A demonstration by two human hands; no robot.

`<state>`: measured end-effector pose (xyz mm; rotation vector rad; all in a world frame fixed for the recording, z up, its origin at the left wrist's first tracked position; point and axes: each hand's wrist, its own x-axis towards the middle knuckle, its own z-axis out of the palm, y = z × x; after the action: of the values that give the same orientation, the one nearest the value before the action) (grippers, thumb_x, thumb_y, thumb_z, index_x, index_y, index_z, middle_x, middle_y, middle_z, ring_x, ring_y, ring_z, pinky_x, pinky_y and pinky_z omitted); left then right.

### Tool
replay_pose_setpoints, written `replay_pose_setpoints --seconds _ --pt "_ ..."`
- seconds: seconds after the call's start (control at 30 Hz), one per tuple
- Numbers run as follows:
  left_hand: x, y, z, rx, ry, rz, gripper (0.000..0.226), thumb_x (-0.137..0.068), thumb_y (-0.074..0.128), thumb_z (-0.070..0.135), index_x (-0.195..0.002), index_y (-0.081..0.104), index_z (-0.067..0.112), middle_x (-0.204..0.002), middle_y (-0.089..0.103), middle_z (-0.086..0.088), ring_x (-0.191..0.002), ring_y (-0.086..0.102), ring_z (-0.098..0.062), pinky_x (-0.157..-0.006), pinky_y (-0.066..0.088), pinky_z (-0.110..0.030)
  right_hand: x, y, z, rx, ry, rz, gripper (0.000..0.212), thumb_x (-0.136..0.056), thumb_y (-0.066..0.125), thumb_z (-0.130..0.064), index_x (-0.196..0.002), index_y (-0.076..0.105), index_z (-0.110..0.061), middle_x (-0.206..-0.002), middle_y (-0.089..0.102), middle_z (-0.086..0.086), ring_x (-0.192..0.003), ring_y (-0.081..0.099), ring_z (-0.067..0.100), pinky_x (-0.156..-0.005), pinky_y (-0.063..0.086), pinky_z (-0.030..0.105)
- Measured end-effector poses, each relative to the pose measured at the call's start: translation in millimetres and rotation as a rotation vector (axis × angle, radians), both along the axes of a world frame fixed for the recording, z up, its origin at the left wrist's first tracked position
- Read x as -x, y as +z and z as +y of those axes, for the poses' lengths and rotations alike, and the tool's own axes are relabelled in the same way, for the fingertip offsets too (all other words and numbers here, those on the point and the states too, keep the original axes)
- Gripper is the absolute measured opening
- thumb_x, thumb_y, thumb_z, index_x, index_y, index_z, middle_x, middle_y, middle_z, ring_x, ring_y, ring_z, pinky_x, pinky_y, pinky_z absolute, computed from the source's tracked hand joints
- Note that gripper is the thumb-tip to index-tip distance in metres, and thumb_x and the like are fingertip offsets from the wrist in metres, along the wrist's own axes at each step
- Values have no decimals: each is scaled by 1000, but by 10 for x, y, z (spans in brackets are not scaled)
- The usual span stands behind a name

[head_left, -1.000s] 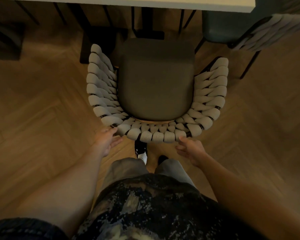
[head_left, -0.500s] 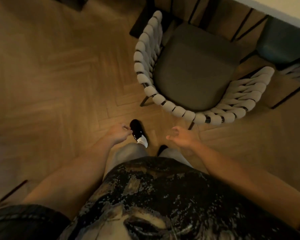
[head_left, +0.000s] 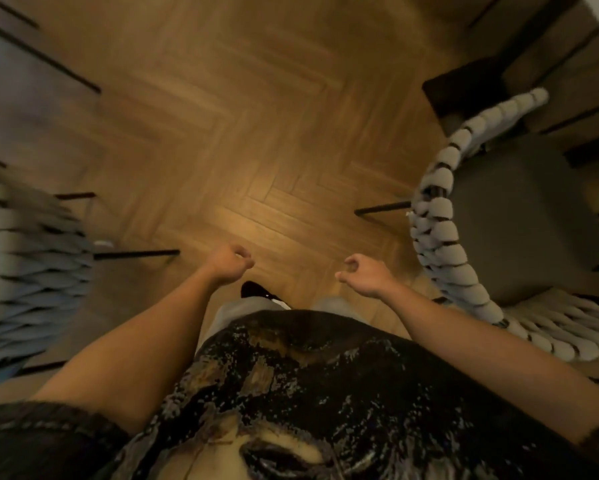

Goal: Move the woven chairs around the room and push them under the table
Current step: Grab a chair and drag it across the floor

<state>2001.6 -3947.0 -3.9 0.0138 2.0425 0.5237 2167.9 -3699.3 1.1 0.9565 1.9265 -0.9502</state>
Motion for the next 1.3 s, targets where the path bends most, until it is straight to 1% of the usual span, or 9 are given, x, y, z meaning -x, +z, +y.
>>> replay_pose_setpoints --seconds 0.1,0.17,0.3,0.47,0.53,0.73,0.9,1.07,1.3 --pt "171 -22 -465 12 130 -17 21 -98 63 27 -115 65 15 -113 65 -6 -105 62 -24 -95 53 -42 425 26 -263 -1 115 -6 56 -95 66 -46 -142 54 -18 -143 56 7 -130 53 26 -106 46 38" --pt "268 -43 -758 20 235 -8 21 -98 62 26 -115 65 14 -107 66 -6 -99 64 -23 -88 54 -39 709 33 -450 -5 206 -16 53 -95 66 -46 -138 57 -17 -140 58 7 -129 54 26 -105 46 37" --pt "399 -29 -1224 7 389 13 20 -99 59 26 -114 65 14 -105 68 -8 -95 66 -23 -82 53 -37 1295 58 -829 -2 354 -14 46 -94 67 -43 -132 62 -17 -137 61 8 -126 56 26 -106 46 40" --pt "515 -16 -1725 13 581 35 18 -98 59 25 -111 66 14 -105 69 -9 -91 65 -22 -64 47 -29 2011 143 -1340 17 546 10 47 -96 66 -39 -135 60 -13 -139 60 9 -128 55 26 -103 44 35" --pt "572 -12 -1904 18 657 30 18 -98 59 24 -111 66 14 -104 69 -8 -90 66 -22 -62 46 -28 2305 163 -1544 31 626 23 48 -97 65 -39 -137 59 -13 -141 59 9 -130 54 26 -103 43 34" --pt "834 -46 -2365 22 895 19 19 -97 60 25 -110 68 14 -102 71 -10 -96 67 -26 -78 51 -34 3196 146 -2126 51 873 34 47 -100 62 -37 -139 57 -12 -142 59 10 -131 54 26 -99 41 30" --pt "1041 -76 -2634 12 1077 16 14 -96 61 24 -104 68 15 -102 71 -7 -95 68 -25 -73 47 -30 3852 68 -2606 48 1075 24 45 -99 62 -37 -138 57 -15 -140 59 9 -126 56 25 -93 44 32" --pt "1329 -50 -2903 0 1149 66 13 -96 62 23 -105 68 17 -103 68 -2 -96 64 -21 -74 48 -32 4445 47 -3189 42 1248 44 48 -96 65 -41 -137 58 -16 -140 58 9 -125 57 25 -97 47 34" --pt "1781 -20 -3460 -41 1250 149 11 -97 60 23 -107 65 22 -100 66 -1 -94 65 -20 -88 55 -40 5037 42 -4179 50 1416 112 46 -96 65 -39 -137 58 -17 -139 59 7 -125 56 25 -97 48 34"
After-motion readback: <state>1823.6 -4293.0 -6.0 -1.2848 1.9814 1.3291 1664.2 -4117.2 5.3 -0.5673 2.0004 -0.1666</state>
